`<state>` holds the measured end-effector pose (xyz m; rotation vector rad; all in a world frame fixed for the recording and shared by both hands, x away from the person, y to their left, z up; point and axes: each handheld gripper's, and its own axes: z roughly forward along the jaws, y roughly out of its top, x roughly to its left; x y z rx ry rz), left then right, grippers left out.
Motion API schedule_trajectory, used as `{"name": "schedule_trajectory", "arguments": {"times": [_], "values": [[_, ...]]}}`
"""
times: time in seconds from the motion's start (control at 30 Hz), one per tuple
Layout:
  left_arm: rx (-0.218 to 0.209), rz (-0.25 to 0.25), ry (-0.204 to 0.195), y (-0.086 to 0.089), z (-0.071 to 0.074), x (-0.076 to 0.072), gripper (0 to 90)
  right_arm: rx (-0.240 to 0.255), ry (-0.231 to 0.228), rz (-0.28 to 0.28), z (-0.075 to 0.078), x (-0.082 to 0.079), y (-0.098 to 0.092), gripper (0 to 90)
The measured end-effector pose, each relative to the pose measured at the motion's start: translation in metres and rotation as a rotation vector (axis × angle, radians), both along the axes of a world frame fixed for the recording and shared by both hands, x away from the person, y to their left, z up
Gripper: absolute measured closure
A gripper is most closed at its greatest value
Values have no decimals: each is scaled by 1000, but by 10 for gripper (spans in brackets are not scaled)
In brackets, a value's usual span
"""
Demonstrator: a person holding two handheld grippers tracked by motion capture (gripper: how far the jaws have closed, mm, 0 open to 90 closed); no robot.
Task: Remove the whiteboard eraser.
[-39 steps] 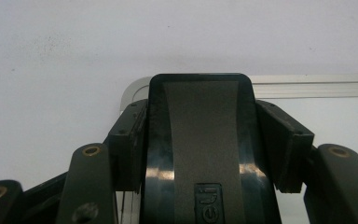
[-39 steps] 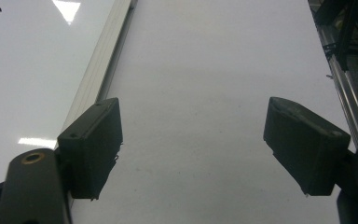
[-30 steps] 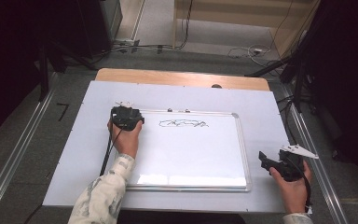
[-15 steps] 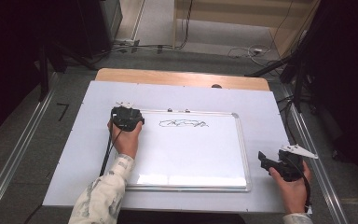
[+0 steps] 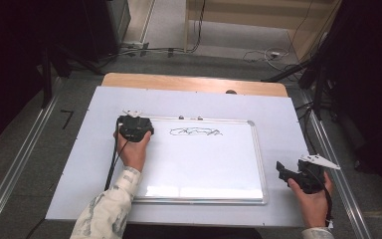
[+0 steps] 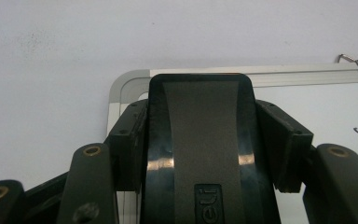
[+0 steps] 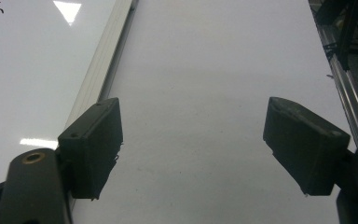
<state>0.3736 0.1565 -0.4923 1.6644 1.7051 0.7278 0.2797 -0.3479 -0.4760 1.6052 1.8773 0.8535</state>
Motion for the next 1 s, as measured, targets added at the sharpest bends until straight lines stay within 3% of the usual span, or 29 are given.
{"name": "schedule_trajectory", "arguments": {"times": [0.63, 1.0], "values": [[-38, -38, -46, -2, 20, -12, 412, -5, 4, 7, 0, 0, 2, 184], [-47, -95, -55, -21, 29, -11, 412, -1, 3, 10, -1, 0, 2, 184]]}}
